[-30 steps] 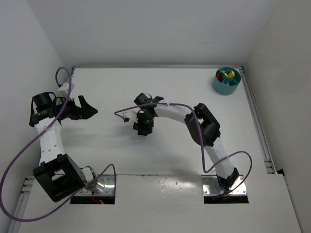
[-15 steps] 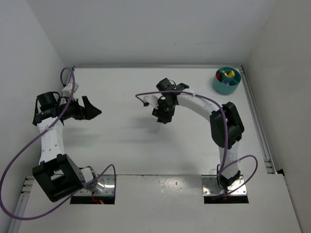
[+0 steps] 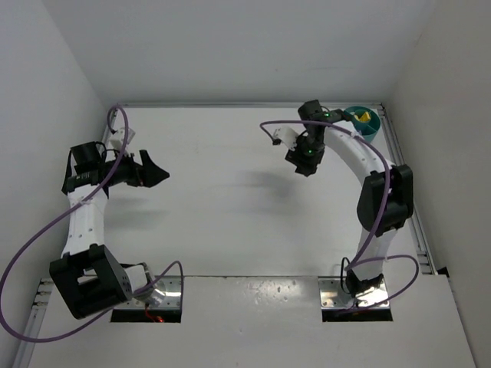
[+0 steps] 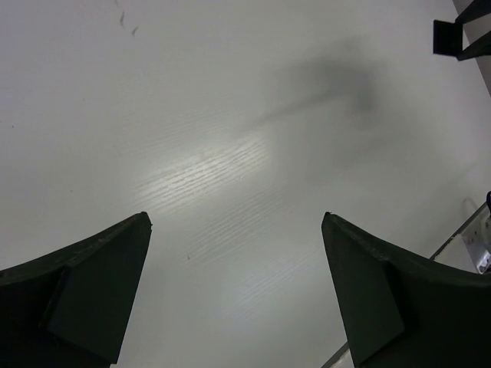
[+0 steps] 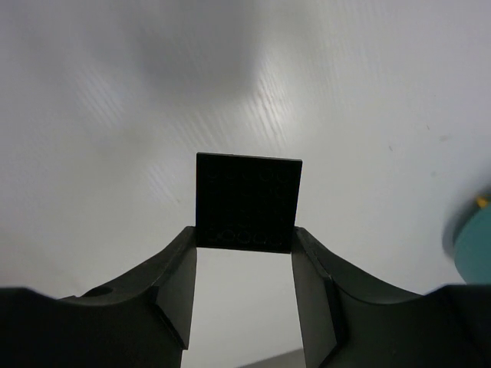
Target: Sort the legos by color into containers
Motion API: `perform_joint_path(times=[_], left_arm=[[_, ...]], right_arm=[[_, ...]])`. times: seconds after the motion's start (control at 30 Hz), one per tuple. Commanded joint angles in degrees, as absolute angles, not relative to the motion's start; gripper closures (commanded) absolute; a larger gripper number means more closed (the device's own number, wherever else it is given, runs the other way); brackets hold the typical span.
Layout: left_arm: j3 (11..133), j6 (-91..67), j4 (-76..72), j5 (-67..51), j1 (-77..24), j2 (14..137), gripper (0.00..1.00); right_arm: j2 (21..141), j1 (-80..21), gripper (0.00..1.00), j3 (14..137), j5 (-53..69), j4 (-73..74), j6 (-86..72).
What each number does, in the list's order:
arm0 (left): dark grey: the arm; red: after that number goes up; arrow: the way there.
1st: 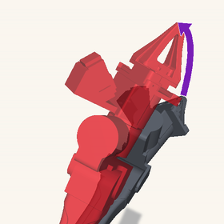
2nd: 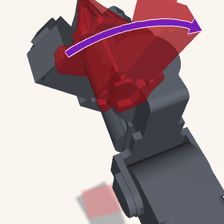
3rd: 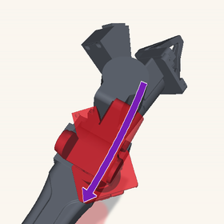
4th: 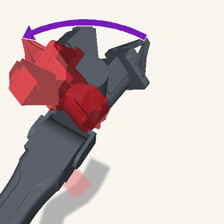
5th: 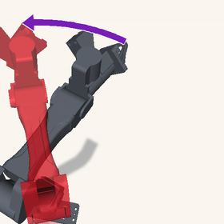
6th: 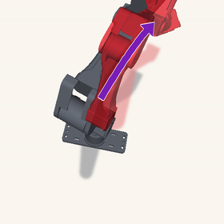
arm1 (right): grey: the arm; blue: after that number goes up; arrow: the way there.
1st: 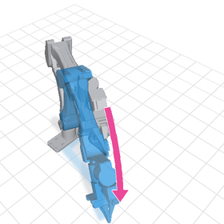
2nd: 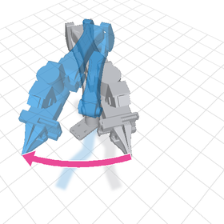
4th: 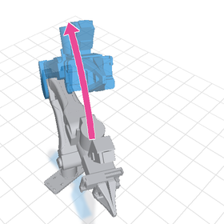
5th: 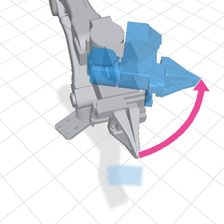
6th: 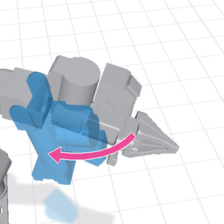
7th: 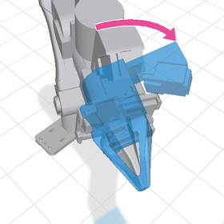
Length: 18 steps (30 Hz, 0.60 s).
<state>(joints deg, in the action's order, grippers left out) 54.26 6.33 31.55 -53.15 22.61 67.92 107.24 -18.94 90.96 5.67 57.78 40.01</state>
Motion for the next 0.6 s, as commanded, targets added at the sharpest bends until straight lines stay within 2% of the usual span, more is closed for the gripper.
perform_joint_path(times=[0.0, 0.13, 0.43, 0.57], left_arm=[[53.27, 4.92, 27.6, -53.88, 21.53, 67.41, 0.0], [52.73, 3.78, 26.46, -53.35, 20.48, 67.41, 0.0], [52.73, 3.25, 25.22, -53.35, 19.95, 68.47, 0.0], [52.73, 3.25, 25.22, -52.83, 19.95, 68.47, 0.0]], right_arm=[[104.59, -14.0, 0.86, 96.67, 2.64, 63.01, 44.55], [107.39, -8.27, 0.86, 103.52, 1.23, 68.62, 47.72], [121.63, 1.66, 0.86, 131.46, -3.42, 80.33, 51.68], [124.62, 4.12, 0.86, 133.59, -6.94, 77.8, 53.61]])
